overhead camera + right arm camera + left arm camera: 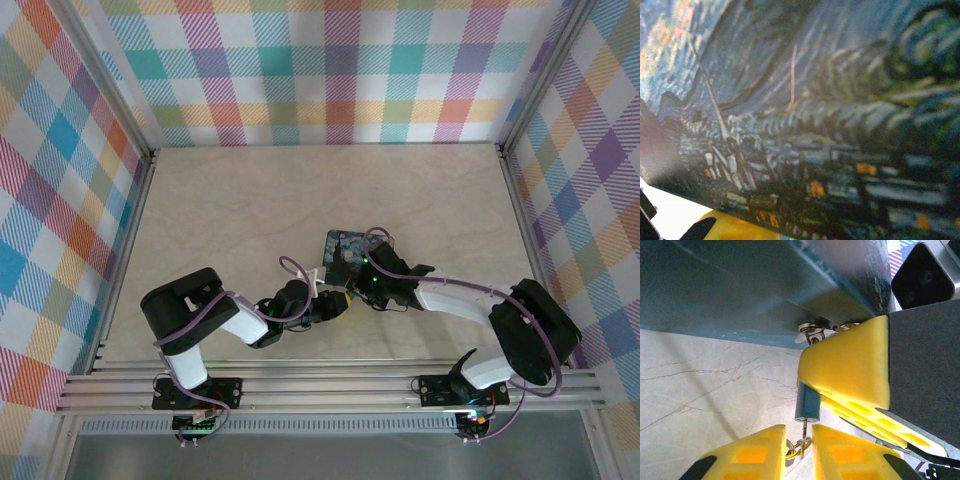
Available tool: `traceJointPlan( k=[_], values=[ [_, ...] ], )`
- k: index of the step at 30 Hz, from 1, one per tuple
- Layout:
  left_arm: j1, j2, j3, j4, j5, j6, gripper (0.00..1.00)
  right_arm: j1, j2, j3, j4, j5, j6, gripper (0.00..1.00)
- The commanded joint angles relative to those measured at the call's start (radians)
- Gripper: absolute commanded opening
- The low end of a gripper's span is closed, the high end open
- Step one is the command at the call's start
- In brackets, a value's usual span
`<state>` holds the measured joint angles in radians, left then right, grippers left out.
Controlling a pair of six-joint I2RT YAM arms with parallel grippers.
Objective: Unlock a padlock with a key
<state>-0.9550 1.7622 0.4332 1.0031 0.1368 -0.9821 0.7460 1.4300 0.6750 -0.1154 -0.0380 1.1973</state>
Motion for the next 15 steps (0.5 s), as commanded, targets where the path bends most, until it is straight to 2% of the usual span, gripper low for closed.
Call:
traceJointPlan(
  k=[1,5,15],
  values=[
    [-0.011,0.017,-0.001,0.062,-0.012,-0.015,0.14,0.011,-0.007,0.009,-0.049,-0.037,0.027,0.00],
    [-0.011,0.013,-0.009,0.070,-0.032,-0.009,0.00,0.012,-0.018,0.003,-0.057,-0.037,0.026,0.00],
    [-0.008,-0.031,0.005,0.092,-0.074,0.051,0.00,0.020,-0.025,-0.044,-0.041,-0.076,0.045,0.00]
  ],
)
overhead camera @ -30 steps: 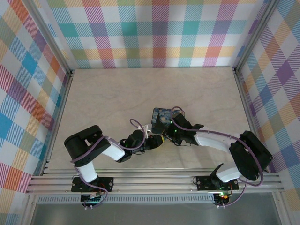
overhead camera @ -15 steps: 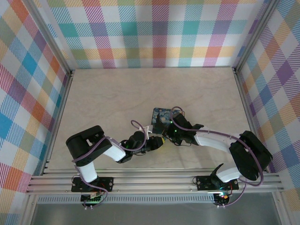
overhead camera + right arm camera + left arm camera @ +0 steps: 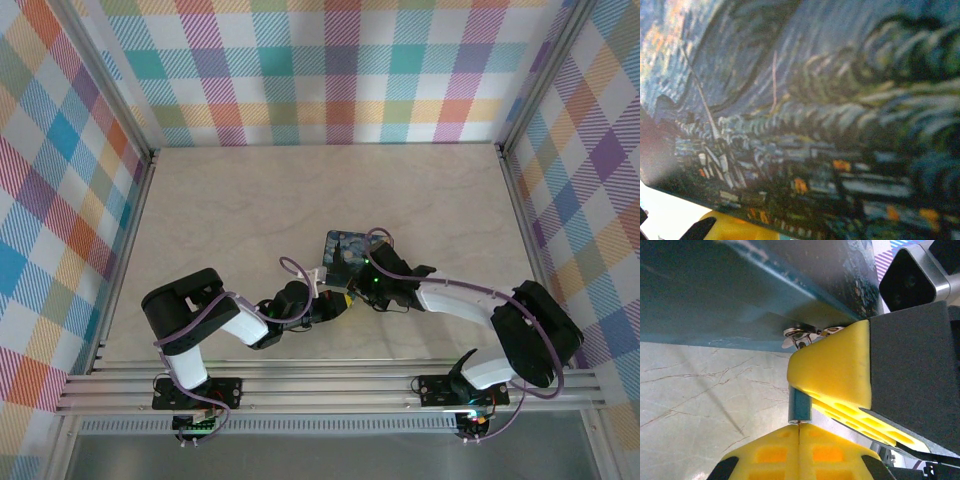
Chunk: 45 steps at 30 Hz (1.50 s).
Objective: Unlock a padlock with a key
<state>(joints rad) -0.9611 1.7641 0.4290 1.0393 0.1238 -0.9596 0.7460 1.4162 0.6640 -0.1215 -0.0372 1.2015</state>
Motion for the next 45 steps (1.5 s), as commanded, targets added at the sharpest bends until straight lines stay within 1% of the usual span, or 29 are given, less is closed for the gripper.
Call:
traceJointPlan(
  k=[1,4,6,8,11,13,16,20,22,26,28,30,32,33,35,37,40,43,45],
  values=[
    [-0.002,-0.036,0.016,0.057,-0.065,0.039,0.00,0.024,-0.008,-0.035,-0.031,-0.080,0.045,0.00],
    [-0.006,-0.055,0.041,0.031,-0.076,0.139,0.00,0.033,0.004,-0.032,-0.022,-0.103,0.049,0.00],
    [-0.018,-0.072,0.056,-0.036,-0.103,0.274,0.00,0.033,0.017,-0.014,-0.028,-0.127,0.047,0.00],
    [-0.039,-0.085,0.049,-0.044,-0.127,0.412,0.00,0.032,0.032,0.025,-0.055,-0.153,0.028,0.00],
    [-0.100,-0.116,0.053,-0.136,-0.219,0.664,0.00,0.029,0.058,0.092,-0.127,-0.199,-0.016,0.00],
    [-0.130,-0.115,0.056,-0.174,-0.277,0.785,0.00,0.025,0.074,0.122,-0.166,-0.223,-0.039,0.00],
    [-0.161,-0.084,0.076,-0.233,-0.348,0.908,0.00,0.017,0.096,0.154,-0.207,-0.256,-0.069,0.00],
    [-0.223,-0.025,0.111,-0.262,-0.447,1.023,0.00,0.012,0.122,0.179,-0.237,-0.291,-0.089,0.00],
    [-0.237,-0.008,0.116,-0.254,-0.463,1.028,0.00,0.010,0.123,0.183,-0.243,-0.292,-0.092,0.00],
    [-0.235,-0.016,0.103,-0.232,-0.493,0.951,0.00,0.009,0.110,0.187,-0.261,-0.272,-0.097,0.01],
    [-0.235,-0.036,0.100,-0.244,-0.507,0.915,0.00,0.009,0.090,0.185,-0.267,-0.254,-0.097,0.15],
    [-0.235,-0.056,0.098,-0.266,-0.523,0.889,0.00,0.009,0.062,0.184,-0.277,-0.228,-0.098,0.32],
    [-0.235,-0.067,0.101,-0.295,-0.541,0.878,0.00,0.009,0.032,0.186,-0.290,-0.205,-0.100,0.44],
    [-0.235,-0.072,0.102,-0.305,-0.550,0.878,0.00,0.008,0.015,0.185,-0.297,-0.193,-0.100,0.49],
    [-0.235,-0.076,0.106,-0.336,-0.570,0.874,0.00,0.009,-0.015,0.186,-0.313,-0.174,-0.101,0.54],
    [-0.235,-0.084,0.104,-0.348,-0.584,0.874,0.00,0.009,-0.037,0.184,-0.329,-0.165,-0.102,0.56],
    [-0.235,-0.099,0.097,-0.348,-0.618,0.880,0.00,0.009,-0.061,0.168,-0.336,-0.161,-0.095,0.58],
    [-0.235,-0.112,0.096,-0.347,-0.638,0.904,0.00,0.009,-0.075,0.129,-0.311,-0.160,-0.074,0.57],
    [-0.239,-0.115,0.091,-0.336,-0.648,0.923,0.00,0.009,-0.077,0.105,-0.282,-0.168,-0.060,0.55]
  ],
)
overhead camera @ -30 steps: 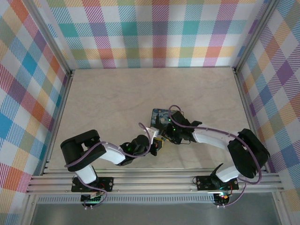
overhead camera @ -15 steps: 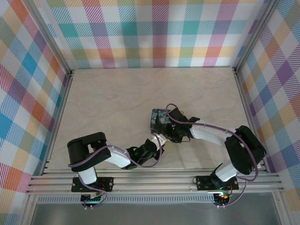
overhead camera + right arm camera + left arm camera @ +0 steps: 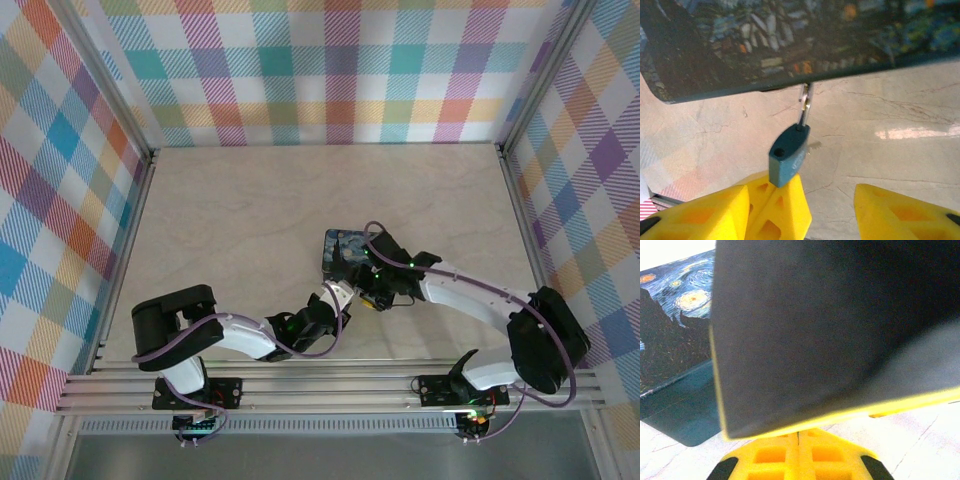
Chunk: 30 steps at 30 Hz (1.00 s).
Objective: Unlock a padlock with a key
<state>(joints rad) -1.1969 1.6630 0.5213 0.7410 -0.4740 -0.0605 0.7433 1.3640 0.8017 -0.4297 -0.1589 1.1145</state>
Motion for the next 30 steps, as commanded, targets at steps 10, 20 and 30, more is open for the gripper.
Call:
traceJointPlan(
  k=[10,20,30],
  values=[
    [-0.006,0.007,0.005,-0.016,-0.055,0.066,0.00,0.011,0.005,-0.047,0.107,-0.043,0.052,0.52],
    [-0.007,-0.003,-0.004,-0.009,-0.031,0.089,0.00,0.011,0.069,-0.025,0.163,-0.051,0.059,0.43],
    [-0.008,-0.018,-0.009,-0.010,-0.026,0.106,0.00,0.010,0.128,-0.007,0.169,-0.038,0.052,0.37]
  ],
)
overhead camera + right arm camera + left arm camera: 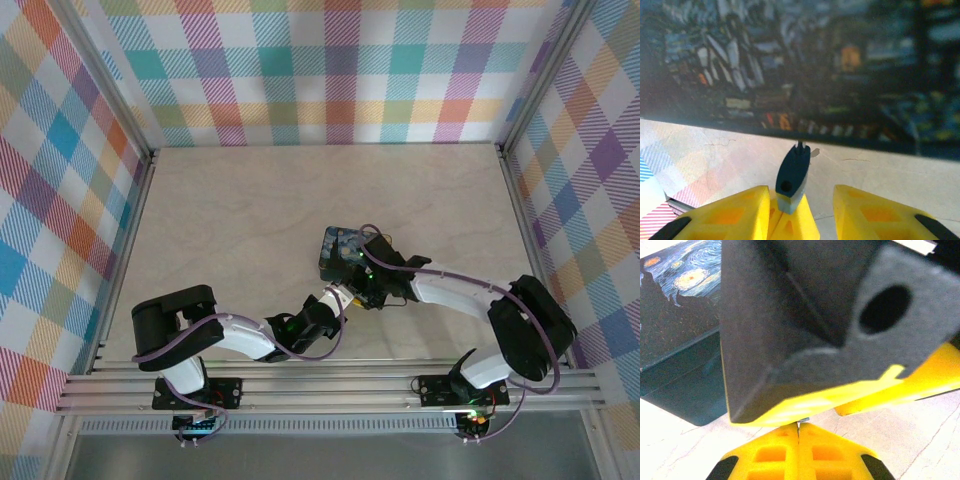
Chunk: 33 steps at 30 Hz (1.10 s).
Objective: Unlock a padlock with a key
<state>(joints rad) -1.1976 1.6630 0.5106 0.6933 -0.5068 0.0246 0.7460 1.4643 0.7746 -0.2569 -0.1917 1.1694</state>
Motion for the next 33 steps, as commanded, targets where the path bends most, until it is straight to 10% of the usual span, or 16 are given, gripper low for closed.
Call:
traceJointPlan(
  k=[1,13,33],
  values=[
    [-0.007,-0.019,0.002,0.038,0.009,0.021,0.00,0.007,0.030,0.024,-0.005,-0.001,-0.006,0.37],
    [-0.008,-0.028,-0.002,0.038,0.011,0.013,0.00,0.003,0.055,0.051,-0.033,0.029,-0.049,0.01],
    [-0.007,-0.206,-0.091,-0.078,-0.066,-0.157,0.39,-0.233,-0.130,-0.083,-0.115,-0.010,-0.188,0.00]
  ],
)
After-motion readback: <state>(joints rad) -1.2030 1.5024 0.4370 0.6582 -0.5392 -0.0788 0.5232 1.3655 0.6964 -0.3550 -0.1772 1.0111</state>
